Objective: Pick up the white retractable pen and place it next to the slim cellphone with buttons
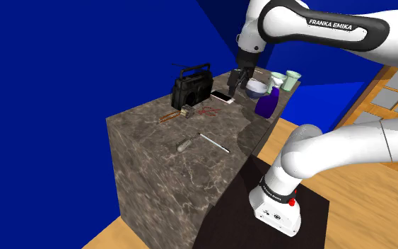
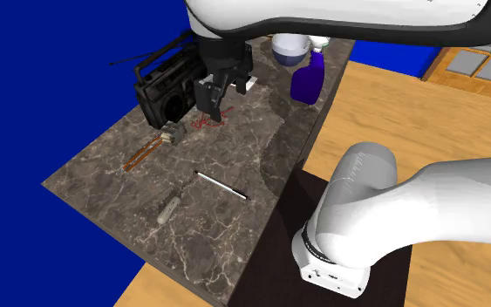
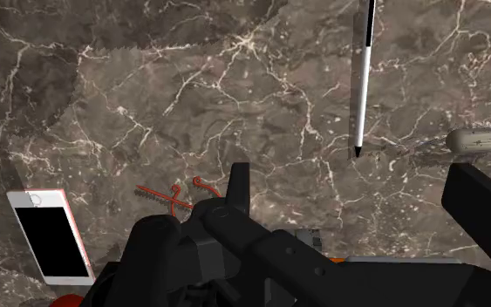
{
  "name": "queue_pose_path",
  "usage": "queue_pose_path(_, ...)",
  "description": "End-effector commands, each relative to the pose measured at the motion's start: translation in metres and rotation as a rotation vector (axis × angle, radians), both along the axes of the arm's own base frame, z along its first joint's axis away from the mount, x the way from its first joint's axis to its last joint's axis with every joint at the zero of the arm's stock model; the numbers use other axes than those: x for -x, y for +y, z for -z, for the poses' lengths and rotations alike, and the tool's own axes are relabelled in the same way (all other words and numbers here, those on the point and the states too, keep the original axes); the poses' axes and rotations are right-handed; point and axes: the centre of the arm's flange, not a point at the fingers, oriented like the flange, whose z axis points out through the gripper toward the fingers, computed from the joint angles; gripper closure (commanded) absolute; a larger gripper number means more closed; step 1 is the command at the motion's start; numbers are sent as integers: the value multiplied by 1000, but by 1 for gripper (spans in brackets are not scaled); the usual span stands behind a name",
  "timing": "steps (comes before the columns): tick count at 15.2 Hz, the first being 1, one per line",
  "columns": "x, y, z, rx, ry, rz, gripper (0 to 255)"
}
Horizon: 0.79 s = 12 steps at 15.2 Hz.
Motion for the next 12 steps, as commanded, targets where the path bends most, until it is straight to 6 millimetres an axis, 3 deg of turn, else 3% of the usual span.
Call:
queue_pose_path(1, 0, 0, 0, 0, 0, 0, 0)
queue_pose_path(12, -20, 74, 133, 117, -58, -37, 0)
